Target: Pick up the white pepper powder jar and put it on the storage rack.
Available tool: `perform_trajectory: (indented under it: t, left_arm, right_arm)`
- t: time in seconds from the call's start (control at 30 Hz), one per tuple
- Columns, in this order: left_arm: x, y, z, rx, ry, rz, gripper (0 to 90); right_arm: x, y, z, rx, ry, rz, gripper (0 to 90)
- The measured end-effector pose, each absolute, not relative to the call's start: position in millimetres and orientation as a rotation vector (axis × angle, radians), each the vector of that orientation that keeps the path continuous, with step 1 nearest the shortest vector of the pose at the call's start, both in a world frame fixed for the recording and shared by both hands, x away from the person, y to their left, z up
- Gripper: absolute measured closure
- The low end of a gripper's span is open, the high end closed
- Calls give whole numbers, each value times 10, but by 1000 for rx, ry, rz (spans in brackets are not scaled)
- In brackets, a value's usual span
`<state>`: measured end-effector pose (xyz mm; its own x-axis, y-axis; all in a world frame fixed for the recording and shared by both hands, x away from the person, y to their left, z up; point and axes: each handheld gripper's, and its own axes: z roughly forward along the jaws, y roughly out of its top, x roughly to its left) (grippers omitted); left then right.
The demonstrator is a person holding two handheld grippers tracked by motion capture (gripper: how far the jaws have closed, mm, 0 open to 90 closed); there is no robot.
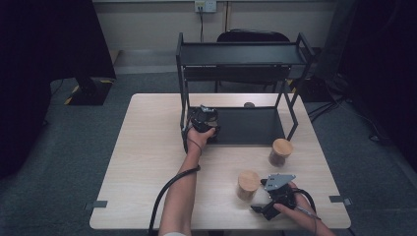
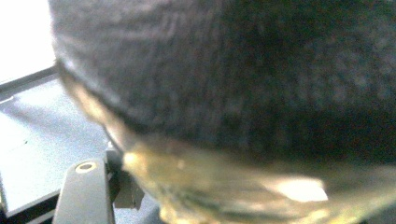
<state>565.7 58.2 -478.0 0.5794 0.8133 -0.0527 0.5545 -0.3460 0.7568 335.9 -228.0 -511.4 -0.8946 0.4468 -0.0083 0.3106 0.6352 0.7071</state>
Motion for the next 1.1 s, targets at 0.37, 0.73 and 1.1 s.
perform_trajectory:
  t: [0.37, 0.73, 1.1]
  left_arm:
    - [5665, 560, -4786, 2044, 1096, 448, 300]
    - [5672, 569, -4763, 1990, 1155, 429, 211]
    - [5617, 583, -4746, 1961, 1192, 427, 53]
  right_arm:
    - [3359, -2279, -5115, 625, 2672, 1104, 0]
    - [3359, -2279, -5115, 626, 2672, 1104, 0]
    - [3359, -2280, -5115, 625, 2672, 1104, 0]
